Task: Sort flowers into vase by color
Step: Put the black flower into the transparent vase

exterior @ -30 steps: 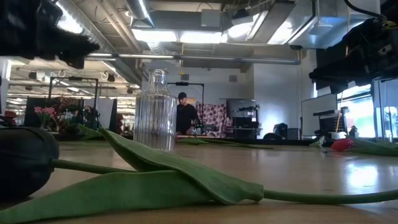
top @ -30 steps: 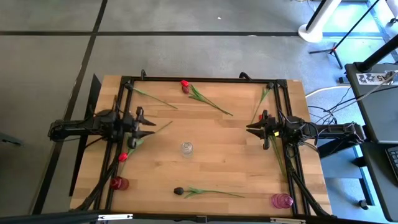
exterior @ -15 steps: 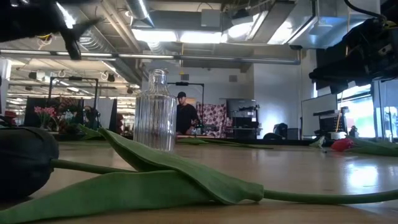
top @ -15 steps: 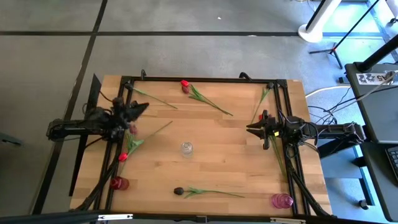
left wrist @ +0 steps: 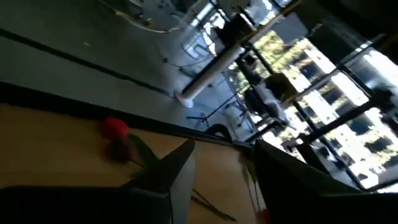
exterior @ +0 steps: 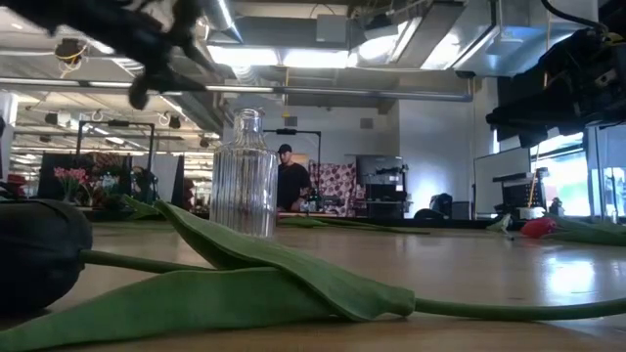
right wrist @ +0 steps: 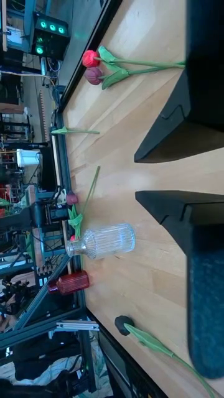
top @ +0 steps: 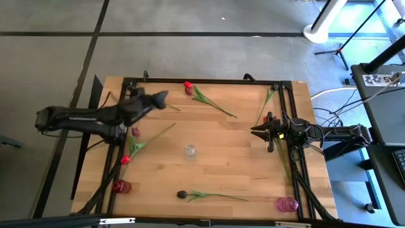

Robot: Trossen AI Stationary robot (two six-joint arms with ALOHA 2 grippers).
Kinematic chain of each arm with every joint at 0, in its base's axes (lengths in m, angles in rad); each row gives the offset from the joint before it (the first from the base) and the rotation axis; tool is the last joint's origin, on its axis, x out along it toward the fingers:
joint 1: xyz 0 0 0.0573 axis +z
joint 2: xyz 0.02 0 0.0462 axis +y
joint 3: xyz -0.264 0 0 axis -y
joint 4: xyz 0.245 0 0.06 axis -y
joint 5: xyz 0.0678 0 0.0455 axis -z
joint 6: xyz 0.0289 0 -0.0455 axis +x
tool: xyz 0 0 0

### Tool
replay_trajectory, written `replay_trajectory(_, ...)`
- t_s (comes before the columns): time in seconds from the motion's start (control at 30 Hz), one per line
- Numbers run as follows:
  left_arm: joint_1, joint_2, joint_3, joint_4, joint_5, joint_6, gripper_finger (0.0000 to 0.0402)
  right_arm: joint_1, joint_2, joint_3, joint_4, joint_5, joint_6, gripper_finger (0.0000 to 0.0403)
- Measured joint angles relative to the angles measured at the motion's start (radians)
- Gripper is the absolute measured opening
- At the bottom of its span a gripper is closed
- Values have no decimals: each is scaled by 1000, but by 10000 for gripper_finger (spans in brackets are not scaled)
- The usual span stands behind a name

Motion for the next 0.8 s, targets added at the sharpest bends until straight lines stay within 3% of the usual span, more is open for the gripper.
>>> replay_trajectory(0.1, 101, 139, 107, -109, 72, -47, 158, 0, 0, 0, 0, 0, 0, 83)
replay_trajectory(0.23, 261, 309, 235, -309, 173, -230, 158, 0, 0, 0, 0, 0, 0, 83)
replay_trajectory(0.37, 372, 435, 339, -508, 193, -346, 158, 0, 0, 0, -4, -33, 0, 83)
replay_trajectory(0.5, 467, 514, 380, -725, 228, -544, 158, 0, 0, 0, -9, -115, 0, 83)
replay_trajectory(0.63, 557, 552, 379, -908, 304, -715, 158, 0, 0, 0, -12, -76, 0, 83)
replay_trajectory(0.8, 675, 563, 380, -905, 294, -690, 158, 0, 0, 0, -2, 26, 0, 83)
